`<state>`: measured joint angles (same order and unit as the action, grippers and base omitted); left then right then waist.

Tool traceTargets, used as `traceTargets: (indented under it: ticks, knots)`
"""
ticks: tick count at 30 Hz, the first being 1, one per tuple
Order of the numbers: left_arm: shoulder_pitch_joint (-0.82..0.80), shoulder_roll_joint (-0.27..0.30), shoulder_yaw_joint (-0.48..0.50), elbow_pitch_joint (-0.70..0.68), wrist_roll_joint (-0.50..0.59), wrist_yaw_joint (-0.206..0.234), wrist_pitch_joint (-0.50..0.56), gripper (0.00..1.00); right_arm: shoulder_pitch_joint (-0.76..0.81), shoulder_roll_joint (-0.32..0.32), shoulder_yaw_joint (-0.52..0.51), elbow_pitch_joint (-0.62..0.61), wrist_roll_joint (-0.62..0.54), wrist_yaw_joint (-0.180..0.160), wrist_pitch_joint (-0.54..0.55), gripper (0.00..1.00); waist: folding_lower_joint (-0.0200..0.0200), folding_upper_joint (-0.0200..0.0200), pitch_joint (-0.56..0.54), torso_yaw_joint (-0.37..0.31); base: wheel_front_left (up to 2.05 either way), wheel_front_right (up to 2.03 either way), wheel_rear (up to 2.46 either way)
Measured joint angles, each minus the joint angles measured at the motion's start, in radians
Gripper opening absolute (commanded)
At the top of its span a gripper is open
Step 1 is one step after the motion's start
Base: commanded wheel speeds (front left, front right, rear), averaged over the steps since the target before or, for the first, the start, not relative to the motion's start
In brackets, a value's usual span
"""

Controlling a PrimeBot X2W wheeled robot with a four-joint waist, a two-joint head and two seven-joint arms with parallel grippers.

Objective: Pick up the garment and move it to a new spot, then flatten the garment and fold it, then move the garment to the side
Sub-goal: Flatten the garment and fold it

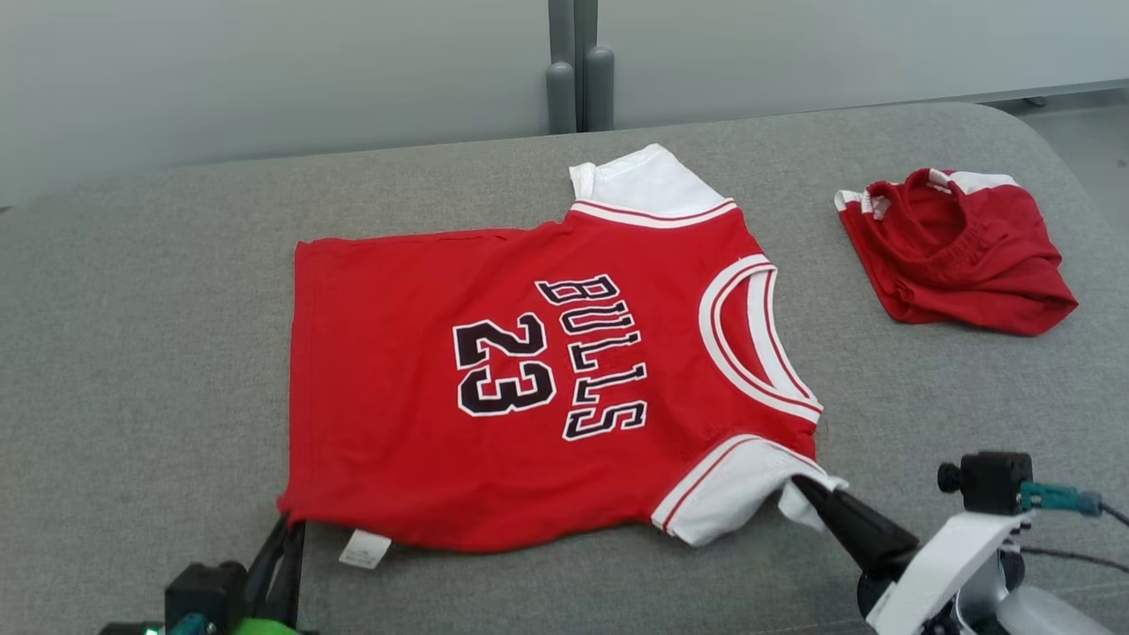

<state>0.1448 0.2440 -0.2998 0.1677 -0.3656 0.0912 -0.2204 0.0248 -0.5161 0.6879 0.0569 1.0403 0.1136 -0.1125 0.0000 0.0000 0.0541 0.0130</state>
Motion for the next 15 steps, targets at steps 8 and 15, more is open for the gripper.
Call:
traceTargets:
  ticks: [8, 15]
  knots:
    - [-0.190, 0.024, -0.015, 0.052, 0.028, -0.030, 0.065, 0.00, -0.193, 0.013, -0.025, 0.049, 0.006, -0.001, 0.095, 0.00, 0.0000, 0.0000, 0.036, 0.014, 0.00, 0.00, 0.00]
    - [-0.339, -0.003, -0.027, 0.140, 0.027, -0.047, 0.130, 0.00, -0.370, 0.052, -0.037, 0.168, 0.025, -0.037, 0.198, 0.00, 0.0001, 0.0000, 0.091, 0.019, 0.00, 0.00, 0.00]
